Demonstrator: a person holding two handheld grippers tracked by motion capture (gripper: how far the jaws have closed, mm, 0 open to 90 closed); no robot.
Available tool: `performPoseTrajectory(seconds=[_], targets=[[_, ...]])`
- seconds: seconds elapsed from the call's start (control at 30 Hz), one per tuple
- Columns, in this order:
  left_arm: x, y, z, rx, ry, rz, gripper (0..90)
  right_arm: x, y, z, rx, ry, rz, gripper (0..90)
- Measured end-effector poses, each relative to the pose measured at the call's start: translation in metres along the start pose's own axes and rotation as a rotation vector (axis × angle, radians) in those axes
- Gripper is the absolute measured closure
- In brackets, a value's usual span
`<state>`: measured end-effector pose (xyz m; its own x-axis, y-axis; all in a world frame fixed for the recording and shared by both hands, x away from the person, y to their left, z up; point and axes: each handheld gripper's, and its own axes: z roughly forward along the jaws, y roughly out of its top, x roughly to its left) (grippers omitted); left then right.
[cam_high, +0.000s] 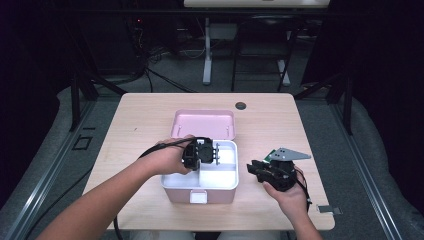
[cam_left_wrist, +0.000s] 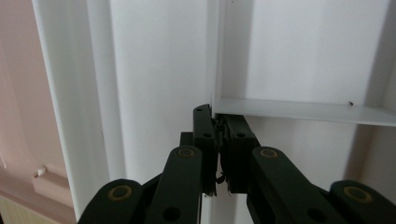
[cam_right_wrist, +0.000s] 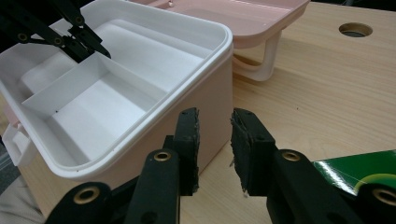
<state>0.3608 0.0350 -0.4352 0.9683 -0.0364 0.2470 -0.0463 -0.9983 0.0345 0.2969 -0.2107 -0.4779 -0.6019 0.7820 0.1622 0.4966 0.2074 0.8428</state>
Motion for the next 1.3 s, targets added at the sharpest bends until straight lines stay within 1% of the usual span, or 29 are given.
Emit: performPoseTrajectory(seconds=[0.03, 0.07, 0.1, 0.13, 0.23, 0.3, 0.4, 0.53, 0.63, 0.7, 0.73, 0.83, 0.87, 0.9, 0.93, 1.03, 1.07, 1.13, 1.17, 1.2, 1.3], targets=[[0.000, 0.000, -0.003, 0.005, 0.001, 0.004, 86.4, 0.000, 0.000, -0.001, -0.002, -0.001, 0.005, 71.6], [0.000, 0.000, -0.003, -0.001, 0.006, 0.003, 86.9, -0.001, 0.000, -0.001, -0.005, 0.000, 0.010, 71.5], [0.000, 0.000, -0.005, 0.006, 0.005, 0.004, 87.1, -0.001, 0.000, -0.002, -0.007, -0.001, 0.010, 71.4], [0.000, 0.000, -0.006, -0.001, 0.012, 0.004, 87.4, -0.002, 0.001, -0.002, -0.009, -0.002, 0.010, 71.3], [0.000, -0.001, -0.013, -0.001, 0.018, -0.004, 88.8, -0.003, 0.001, -0.003, -0.011, -0.004, 0.016, 70.9], [0.000, -0.002, -0.020, -0.008, 0.035, 0.001, 89.3, -0.003, 0.001, -0.004, -0.016, -0.006, 0.016, 70.2], [0.000, -0.004, -0.025, -0.013, 0.037, -0.002, 89.3, -0.004, 0.001, -0.004, -0.020, -0.009, 0.019, 68.4], [0.001, -0.007, -0.033, -0.030, 0.053, -0.025, 89.3, -0.004, 0.002, -0.004, -0.024, -0.011, 0.021, 65.9], [0.003, -0.012, -0.039, -0.021, 0.062, -0.048, 89.3, -0.005, 0.002, -0.004, -0.022, -0.013, 0.022, 62.1], [0.006, -0.018, -0.043, -0.018, 0.053, -0.092, 89.3, -0.006, 0.002, -0.004, -0.019, -0.017, 0.022, 59.5], [0.006, -0.021, -0.044, -0.023, 0.051, -0.105, 89.3, -0.006, 0.002, -0.004, -0.022, -0.020, 0.023, 58.1], [0.012, -0.037, -0.051, -0.040, 0.037, -0.186, 89.3, -0.008, 0.003, -0.004, -0.020, -0.019, 0.019, 54.4], [0.013, -0.041, -0.052, -0.049, 0.039, -0.206, 89.3, -0.009, 0.003, -0.004, -0.018, -0.017, 0.021, 52.6], [0.016, -0.047, -0.054, -0.050, 0.029, -0.239, 89.3, -0.009, 0.004, -0.004, -0.018, -0.016, 0.022, 51.8], [0.016, -0.052, -0.055, -0.058, 0.032, -0.262, 89.3, -0.009, 0.004, -0.004, -0.015, -0.014, 0.019, 50.6], [0.020, -0.071, -0.058, -0.055, 0.022, -0.350, 89.3, -0.009, 0.004, -0.002, -0.004, -0.019, -0.006, 48.1], [0.021, -0.076, -0.059, -0.051, 0.019, -0.368, 89.3, -0.009, 0.005, -0.001, -0.007, -0.019, -0.011, 47.6], [0.023, -0.093, -0.059, -0.052, 0.017, -0.432, 89.3, -0.009, 0.005, 0.000, -0.008, -0.007, -0.015, 46.7], [0.024, -0.100, -0.060, -0.049, 0.016, -0.455, 89.4, -0.009, 0.005, 0.001, -0.010, -0.008, -0.019, 46.4], [0.024, -0.105, -0.059, -0.059, 0.017, -0.477, 89.4, -0.009, 0.006, 0.002, -0.007, -0.003, -0.021, 46.5], [0.027, -0.127, -0.059, -0.046, 0.012, -0.544, 89.4, -0.008, 0.007, 0.004, 0.008, 0.012, -0.016, 45.7]])
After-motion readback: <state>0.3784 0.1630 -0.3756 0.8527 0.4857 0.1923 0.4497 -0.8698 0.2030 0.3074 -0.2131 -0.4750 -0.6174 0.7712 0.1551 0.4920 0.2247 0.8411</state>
